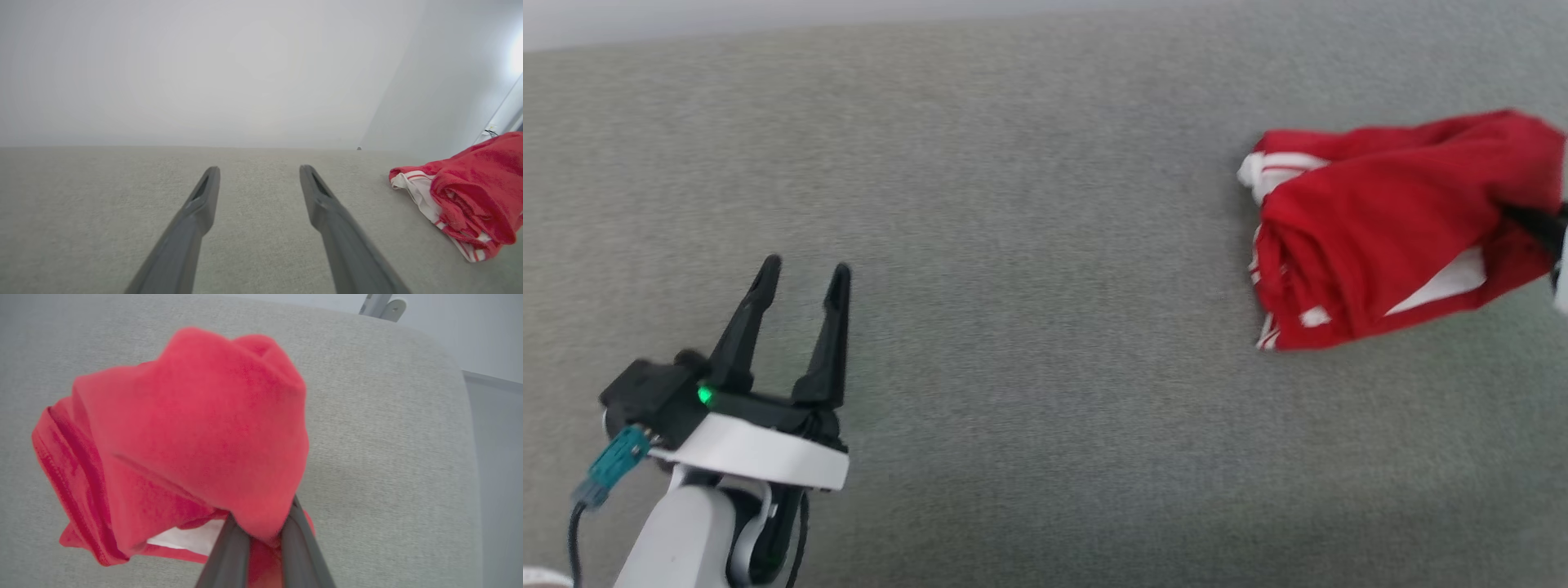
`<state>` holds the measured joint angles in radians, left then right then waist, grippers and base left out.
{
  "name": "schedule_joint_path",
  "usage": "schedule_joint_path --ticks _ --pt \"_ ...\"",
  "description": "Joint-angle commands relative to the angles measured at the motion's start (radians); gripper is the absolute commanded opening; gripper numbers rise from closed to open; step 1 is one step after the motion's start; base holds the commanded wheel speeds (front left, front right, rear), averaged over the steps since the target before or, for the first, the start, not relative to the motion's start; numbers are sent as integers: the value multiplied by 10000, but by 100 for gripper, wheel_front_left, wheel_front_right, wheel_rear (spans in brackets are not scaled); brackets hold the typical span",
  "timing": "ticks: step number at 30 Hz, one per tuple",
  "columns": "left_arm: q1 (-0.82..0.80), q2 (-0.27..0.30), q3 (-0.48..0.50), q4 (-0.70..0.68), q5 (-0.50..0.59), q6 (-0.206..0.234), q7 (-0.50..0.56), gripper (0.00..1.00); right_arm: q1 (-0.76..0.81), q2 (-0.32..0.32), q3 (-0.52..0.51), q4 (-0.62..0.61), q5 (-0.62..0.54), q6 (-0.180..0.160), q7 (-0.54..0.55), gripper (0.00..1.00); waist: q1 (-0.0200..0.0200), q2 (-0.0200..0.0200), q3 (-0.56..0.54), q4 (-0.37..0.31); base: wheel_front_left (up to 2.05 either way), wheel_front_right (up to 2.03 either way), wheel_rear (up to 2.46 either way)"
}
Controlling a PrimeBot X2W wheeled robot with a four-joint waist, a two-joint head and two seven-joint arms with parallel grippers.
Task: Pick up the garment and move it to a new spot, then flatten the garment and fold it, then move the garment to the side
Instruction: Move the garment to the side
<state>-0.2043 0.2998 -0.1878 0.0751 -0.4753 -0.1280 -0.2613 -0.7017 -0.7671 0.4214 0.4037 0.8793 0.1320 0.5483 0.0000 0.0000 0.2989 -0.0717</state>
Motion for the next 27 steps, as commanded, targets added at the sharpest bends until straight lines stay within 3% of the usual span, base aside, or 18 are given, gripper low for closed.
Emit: schedule_joint_path --ticks 1,18,27 --pt "-286 97 -169 -47 82 -35 -45 100 -200 -66 -111 45 -227 -26 -202 0 0 0 241 -336 0 0 0" --pt "-2764 503 -2575 -118 210 -26 -45 100 -1723 -331 -1276 2154 -2937 -27 -2093 0 0 0 1659 -1205 0 0 0" --pt "-3819 418 -3570 4 57 -26 -45 100 -2552 482 -2362 4279 -4657 -26 -3004 0 0 0 2323 -1030 0 0 0"
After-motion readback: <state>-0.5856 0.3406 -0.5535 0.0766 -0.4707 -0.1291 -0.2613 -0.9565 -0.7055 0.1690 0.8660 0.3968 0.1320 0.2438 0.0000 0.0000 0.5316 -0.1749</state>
